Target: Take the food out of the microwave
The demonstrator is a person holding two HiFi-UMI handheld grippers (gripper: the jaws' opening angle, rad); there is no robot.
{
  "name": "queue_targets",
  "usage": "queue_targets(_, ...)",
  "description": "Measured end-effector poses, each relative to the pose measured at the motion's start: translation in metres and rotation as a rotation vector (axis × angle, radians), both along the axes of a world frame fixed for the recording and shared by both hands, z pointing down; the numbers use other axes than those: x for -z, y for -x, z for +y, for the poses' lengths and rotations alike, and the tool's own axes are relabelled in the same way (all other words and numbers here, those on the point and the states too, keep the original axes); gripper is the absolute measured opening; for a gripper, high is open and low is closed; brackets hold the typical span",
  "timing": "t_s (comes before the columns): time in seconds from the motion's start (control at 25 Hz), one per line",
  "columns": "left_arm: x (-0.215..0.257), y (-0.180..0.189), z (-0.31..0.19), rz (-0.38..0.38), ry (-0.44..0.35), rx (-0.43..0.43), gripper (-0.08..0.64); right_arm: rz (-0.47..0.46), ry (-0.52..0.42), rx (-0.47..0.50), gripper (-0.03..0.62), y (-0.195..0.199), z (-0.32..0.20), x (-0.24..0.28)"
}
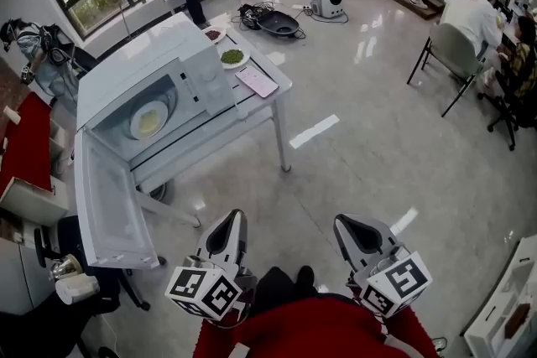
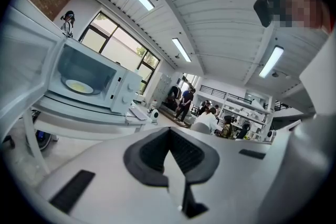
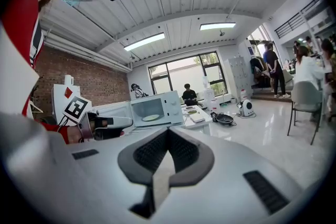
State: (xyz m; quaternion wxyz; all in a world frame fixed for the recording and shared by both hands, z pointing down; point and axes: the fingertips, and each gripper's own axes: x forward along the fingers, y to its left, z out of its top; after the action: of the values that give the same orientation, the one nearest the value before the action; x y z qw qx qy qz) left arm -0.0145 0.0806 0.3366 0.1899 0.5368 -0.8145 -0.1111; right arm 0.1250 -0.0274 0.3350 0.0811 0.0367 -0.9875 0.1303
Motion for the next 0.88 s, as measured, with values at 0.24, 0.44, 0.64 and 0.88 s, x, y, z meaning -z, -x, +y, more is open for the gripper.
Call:
queue_targets(0.24,0.003,0.007,0.006,-0.004,0.007,0.063,0.008,-0.027,0.005,0.025,0.011,0.009,-0.006,0.009)
queue_targets(0.44,0.003,0.021,0.007,-0.005,0.016,0.102,0.008,-0.03,0.015,0.066,0.011,0.028,-0.006,0.01)
queue_targets(0.64,0.001,0.046,0.007,0.001,0.019,0.133,0.008,-0.009,0.013,0.101,0.011,0.058,-0.007,0.009)
queue_targets(0.88,-0.002,0.095,0.006,0.032,0.002,0.175,0.008,0.013,0.011,0.136,0.011,0.103,-0.008,0.011)
